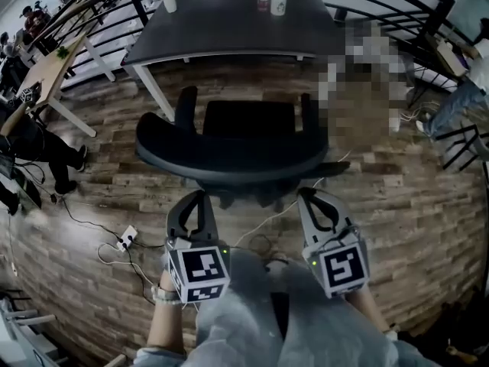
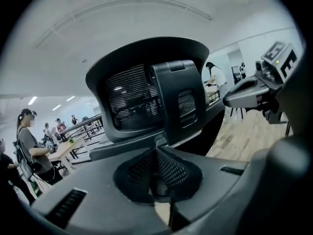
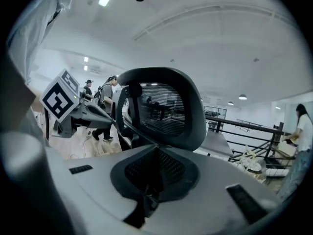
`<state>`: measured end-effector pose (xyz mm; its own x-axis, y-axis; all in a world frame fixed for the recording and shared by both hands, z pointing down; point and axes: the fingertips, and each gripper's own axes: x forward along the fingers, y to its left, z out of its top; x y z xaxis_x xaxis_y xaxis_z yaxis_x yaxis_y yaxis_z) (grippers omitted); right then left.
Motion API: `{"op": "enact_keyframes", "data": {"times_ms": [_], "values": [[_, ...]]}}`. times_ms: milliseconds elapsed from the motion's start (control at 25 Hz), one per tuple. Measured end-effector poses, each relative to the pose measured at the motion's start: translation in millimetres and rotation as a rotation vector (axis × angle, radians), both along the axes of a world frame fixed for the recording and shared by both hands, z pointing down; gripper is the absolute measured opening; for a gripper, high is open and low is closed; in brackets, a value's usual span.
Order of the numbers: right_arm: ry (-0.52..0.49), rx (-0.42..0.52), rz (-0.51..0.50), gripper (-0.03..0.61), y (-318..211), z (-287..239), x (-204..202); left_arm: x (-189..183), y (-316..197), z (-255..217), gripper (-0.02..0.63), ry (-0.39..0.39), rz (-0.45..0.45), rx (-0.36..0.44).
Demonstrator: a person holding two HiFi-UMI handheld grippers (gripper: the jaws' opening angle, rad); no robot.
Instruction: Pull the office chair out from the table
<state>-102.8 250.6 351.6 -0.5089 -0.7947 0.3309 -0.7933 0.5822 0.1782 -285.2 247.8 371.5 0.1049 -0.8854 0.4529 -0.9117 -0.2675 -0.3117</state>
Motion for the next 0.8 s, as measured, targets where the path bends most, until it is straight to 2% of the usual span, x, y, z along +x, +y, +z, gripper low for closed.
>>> {"op": "enact_keyframes", "data": {"times_ms": [120, 320, 800], "values": [[-0.024, -0.041, 0.000, 0.005, 4, 6, -3, 16, 1, -2, 0.006, 0.054, 0.033, -0.015], [-0.051, -0.071, -0.011, 0.004, 8, 9, -6, 20, 5, 3, 0.006, 0.110, 0.036, -0.044], [-0.060, -0.097, -0.013, 0.003, 10, 15, -7, 14, 6, 8, 0.006, 0.089, 0.046, -0.054]]}}
